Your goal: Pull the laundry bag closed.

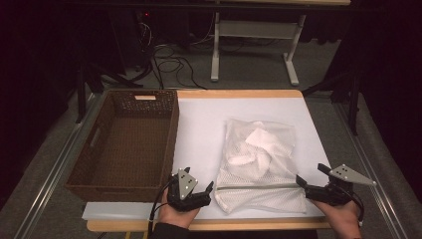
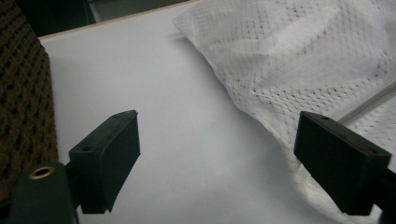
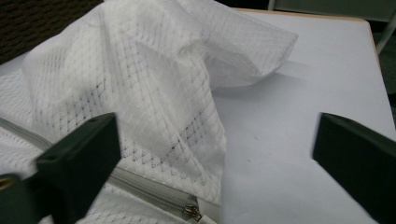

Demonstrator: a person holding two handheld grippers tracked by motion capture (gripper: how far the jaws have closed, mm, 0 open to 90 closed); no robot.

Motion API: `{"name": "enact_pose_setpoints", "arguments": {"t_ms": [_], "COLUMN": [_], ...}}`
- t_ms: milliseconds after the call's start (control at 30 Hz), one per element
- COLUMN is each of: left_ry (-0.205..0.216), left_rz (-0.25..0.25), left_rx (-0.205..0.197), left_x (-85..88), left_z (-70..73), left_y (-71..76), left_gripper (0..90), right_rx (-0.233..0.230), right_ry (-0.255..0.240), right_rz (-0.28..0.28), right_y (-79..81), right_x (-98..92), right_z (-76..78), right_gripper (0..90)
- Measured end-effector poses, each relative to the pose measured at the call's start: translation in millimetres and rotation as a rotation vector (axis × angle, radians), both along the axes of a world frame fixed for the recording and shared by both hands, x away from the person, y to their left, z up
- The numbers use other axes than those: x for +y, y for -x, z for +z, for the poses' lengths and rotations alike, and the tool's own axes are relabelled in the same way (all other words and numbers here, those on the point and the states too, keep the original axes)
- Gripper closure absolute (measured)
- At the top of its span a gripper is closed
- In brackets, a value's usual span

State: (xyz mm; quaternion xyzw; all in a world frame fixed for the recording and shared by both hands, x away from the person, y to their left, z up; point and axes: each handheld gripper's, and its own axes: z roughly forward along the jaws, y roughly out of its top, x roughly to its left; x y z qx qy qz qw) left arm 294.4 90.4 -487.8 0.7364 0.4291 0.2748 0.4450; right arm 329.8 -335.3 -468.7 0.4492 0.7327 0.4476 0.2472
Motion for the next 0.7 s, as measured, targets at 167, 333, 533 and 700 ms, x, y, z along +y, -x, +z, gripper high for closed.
{"name": "enact_pose_setpoints", "arguments": {"t_ms": [167,333,533,700], "left_ry": [0.025,0.019,0.024,0.027], "left_rz": [-0.035,-0.041,-0.041,-0.045], "left_rx": [0.013,0.037,0.053,0.05], "left_x": [-2.8,-2.9,-3.1,-3.2], "left_z": [-1.5,-2.6,-3.9,-3.7], "left_y": [-2.1,-4.0,-5.1,-6.1], "left_gripper": [0.0,0.1,0.3,0.3], "right_rx": [-0.024,-0.045,-0.037,-0.044], "right_ry": [0.013,0.022,0.023,0.021], "right_rz": [0.002,0.014,0.027,0.022], "right_y": [6.7,10.6,9.7,10.5], "right_x": [-2.0,-1.5,-2.7,-3.7], "right_z": [0.4,-0.5,-1.8,-1.2], "right_gripper": [0.0,0.0,0.0,0.0]}}
